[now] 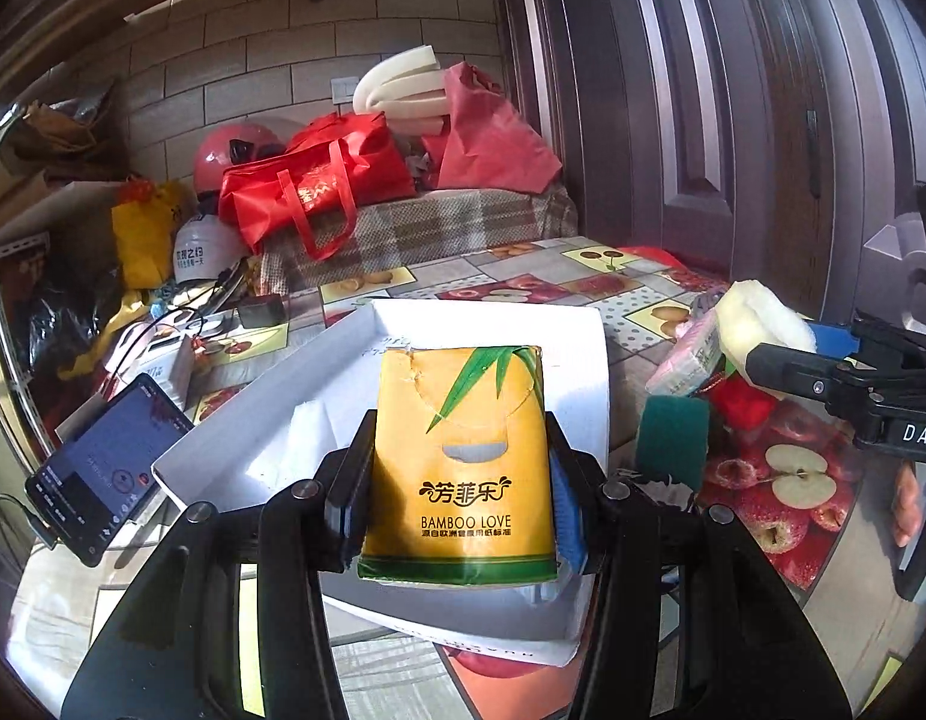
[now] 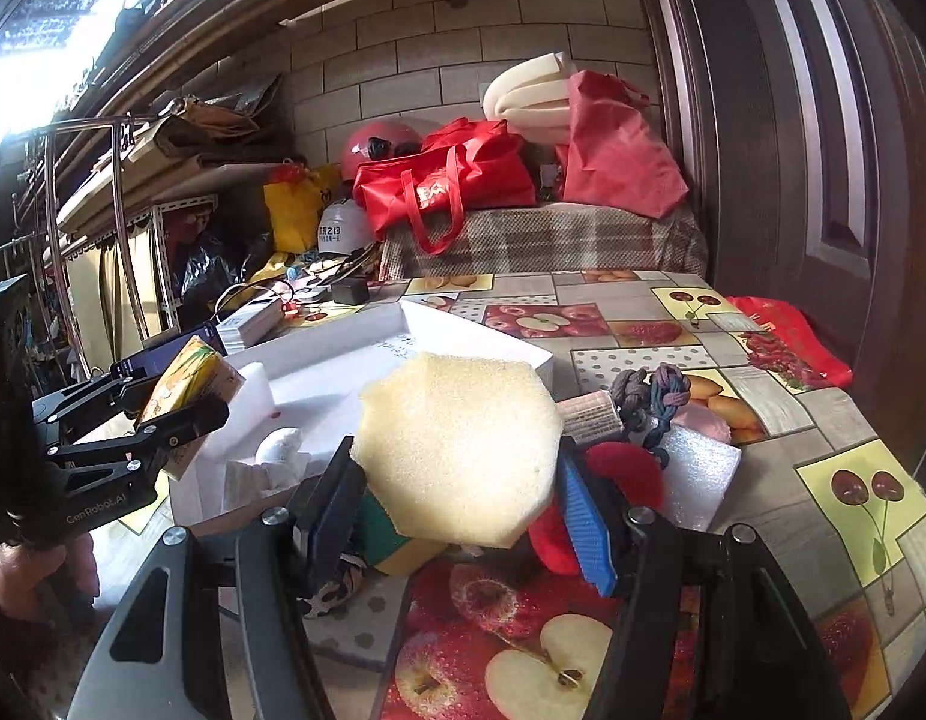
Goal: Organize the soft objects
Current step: 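Carry the sponge and tissue pack into the white tray and open both grippers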
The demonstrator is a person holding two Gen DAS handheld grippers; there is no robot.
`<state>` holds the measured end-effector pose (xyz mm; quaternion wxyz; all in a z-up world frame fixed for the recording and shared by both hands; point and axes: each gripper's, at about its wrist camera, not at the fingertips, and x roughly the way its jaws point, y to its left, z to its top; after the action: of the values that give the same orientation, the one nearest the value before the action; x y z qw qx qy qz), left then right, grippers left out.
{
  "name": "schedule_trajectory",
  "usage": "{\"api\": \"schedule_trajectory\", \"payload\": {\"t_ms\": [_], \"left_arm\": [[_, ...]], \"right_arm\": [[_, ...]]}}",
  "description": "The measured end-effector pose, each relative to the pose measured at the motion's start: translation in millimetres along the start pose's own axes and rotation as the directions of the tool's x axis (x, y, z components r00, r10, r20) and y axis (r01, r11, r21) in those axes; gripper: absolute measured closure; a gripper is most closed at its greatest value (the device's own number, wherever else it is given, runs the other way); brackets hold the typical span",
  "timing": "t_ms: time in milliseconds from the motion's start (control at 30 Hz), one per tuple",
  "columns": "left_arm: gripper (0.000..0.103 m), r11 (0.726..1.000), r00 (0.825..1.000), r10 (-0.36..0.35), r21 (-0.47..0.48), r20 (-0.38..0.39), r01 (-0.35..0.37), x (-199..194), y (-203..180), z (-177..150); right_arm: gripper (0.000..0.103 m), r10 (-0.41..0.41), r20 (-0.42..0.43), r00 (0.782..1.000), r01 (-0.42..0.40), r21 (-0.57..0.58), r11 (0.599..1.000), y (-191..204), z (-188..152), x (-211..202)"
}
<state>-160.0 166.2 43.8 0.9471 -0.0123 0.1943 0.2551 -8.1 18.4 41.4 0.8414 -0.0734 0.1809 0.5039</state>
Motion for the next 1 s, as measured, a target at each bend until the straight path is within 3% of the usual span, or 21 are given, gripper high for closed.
{"api": "schedule_trajectory", "payload": {"t_ms": [233,500,767,1000], "left_arm": [[0.054,0.995,1.0,0.018,-0.101,-0.002,-0.018,10,26,2],[0.054,0.995,0.997,0.077,-0.068,0.004,-0.077,24,28,8],[0.054,0.985,0.985,0.171,-0.043,0.035,-0.17,35,37,12],[0.053,0.97,0.976,0.211,-0.11,-0.05,-0.215,53,57,14]], "right_arm": [[0.04,-0.009,0.004,1.0,0.009,0.002,1.0,8,3,13],[0.04,0.015,0.004,1.0,-0.015,-0.08,0.997,40,12,39],[0.04,0.062,-0.051,0.997,-0.064,-0.034,0.997,52,23,77],[0.038,0.039,-0.116,0.993,-0.044,-0.042,0.998,64,27,102]]}}
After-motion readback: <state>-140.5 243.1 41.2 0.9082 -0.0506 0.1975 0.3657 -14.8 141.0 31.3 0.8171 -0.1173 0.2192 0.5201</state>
